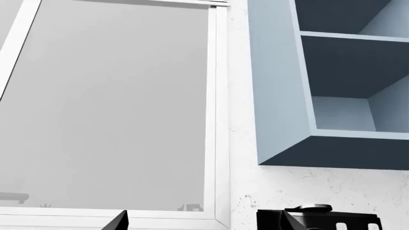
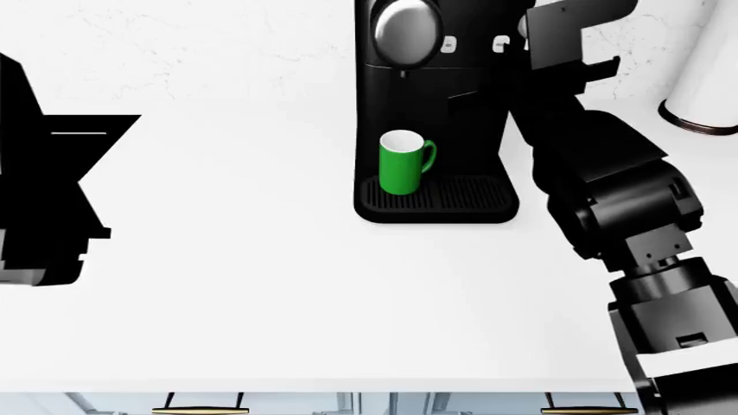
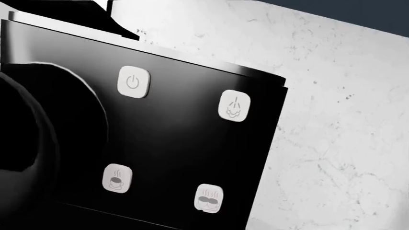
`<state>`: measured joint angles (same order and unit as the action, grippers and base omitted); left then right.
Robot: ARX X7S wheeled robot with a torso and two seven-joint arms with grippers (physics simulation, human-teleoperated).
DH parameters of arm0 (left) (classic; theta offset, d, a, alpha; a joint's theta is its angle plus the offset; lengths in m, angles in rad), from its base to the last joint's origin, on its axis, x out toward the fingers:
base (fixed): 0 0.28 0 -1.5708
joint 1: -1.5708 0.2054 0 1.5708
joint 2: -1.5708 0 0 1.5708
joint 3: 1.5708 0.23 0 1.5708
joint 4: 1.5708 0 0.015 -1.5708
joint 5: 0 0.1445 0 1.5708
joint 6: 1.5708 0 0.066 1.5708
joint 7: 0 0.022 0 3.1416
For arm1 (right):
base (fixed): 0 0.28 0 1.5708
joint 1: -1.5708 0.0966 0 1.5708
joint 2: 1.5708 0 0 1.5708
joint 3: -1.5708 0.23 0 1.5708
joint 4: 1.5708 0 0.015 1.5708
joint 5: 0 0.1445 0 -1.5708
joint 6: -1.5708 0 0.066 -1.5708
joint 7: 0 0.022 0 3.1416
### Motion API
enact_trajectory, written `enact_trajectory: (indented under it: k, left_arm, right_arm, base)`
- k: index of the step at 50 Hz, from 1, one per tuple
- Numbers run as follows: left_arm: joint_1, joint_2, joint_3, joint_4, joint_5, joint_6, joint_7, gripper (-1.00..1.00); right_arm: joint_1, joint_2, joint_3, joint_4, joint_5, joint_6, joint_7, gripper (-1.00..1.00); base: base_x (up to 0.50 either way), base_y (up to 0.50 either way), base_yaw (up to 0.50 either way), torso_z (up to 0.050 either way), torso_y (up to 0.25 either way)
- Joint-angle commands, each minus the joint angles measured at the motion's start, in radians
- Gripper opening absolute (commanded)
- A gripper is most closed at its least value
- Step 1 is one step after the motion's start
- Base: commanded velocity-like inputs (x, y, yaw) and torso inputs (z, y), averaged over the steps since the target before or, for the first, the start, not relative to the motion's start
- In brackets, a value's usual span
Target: Pick the mug from the cabinet, place it under the coffee machine dispenser, and press the start button.
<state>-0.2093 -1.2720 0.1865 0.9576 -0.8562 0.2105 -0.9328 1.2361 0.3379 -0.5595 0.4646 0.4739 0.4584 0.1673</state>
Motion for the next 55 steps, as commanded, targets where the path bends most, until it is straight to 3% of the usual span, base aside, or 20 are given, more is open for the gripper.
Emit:
enact_trajectory:
  k: [1, 55]
  left_arm:
    - [0.016, -0.008, -0.010, 0.003, 0.002, 0.008, -0.006, 1.00]
    - [0.010, 0.006, -0.007, 0.000, 0.005, -0.006, 0.000, 1.00]
  right_arm:
    - [0.016, -0.014, -0.008, 0.056, -0.012, -0.019, -0.009, -1.00]
    - [0.083, -0.055, -0.016, 0.226, -0.031, -0.091, -0.054, -1.00]
  base:
    - [0.00, 0.00, 0.00, 0.000, 0.000]
    - [0.00, 0.00, 0.00, 0.000, 0.000]
